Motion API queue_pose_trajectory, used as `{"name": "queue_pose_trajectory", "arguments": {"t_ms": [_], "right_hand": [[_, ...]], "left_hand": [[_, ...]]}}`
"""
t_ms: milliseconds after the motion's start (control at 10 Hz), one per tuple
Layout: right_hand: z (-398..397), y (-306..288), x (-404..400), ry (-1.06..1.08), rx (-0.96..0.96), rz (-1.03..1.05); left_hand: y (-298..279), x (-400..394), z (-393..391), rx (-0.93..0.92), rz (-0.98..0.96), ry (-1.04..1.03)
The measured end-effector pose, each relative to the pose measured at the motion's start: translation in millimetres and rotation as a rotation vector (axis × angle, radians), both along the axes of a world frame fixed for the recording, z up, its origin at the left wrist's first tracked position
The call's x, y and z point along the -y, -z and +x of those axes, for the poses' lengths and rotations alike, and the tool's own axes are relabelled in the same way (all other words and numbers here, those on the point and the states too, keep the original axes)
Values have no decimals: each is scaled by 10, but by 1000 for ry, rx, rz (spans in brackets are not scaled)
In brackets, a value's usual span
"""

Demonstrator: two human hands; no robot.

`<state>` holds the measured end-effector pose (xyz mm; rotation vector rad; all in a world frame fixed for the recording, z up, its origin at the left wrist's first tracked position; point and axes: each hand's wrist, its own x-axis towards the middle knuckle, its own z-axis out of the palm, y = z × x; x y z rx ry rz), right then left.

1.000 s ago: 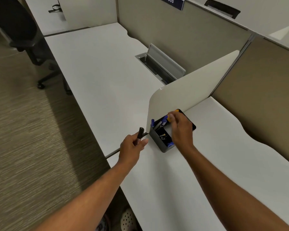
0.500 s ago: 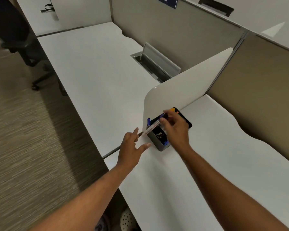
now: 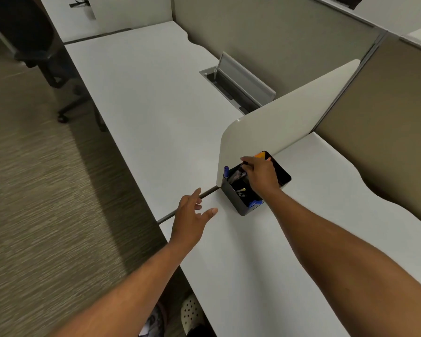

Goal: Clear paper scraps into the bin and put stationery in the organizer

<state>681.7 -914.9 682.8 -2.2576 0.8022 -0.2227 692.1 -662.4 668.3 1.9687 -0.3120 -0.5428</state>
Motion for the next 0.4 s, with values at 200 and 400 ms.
{"name": "queue_pose_trajectory", "arguments": {"t_ms": [200, 400], "right_hand": [[-23, -6, 87, 18, -43, 61], [-334, -290, -64, 420, 330, 153]], "left_hand": [[-9, 0, -3, 7, -8, -14], [-61, 59, -67, 33, 6, -13]]}}
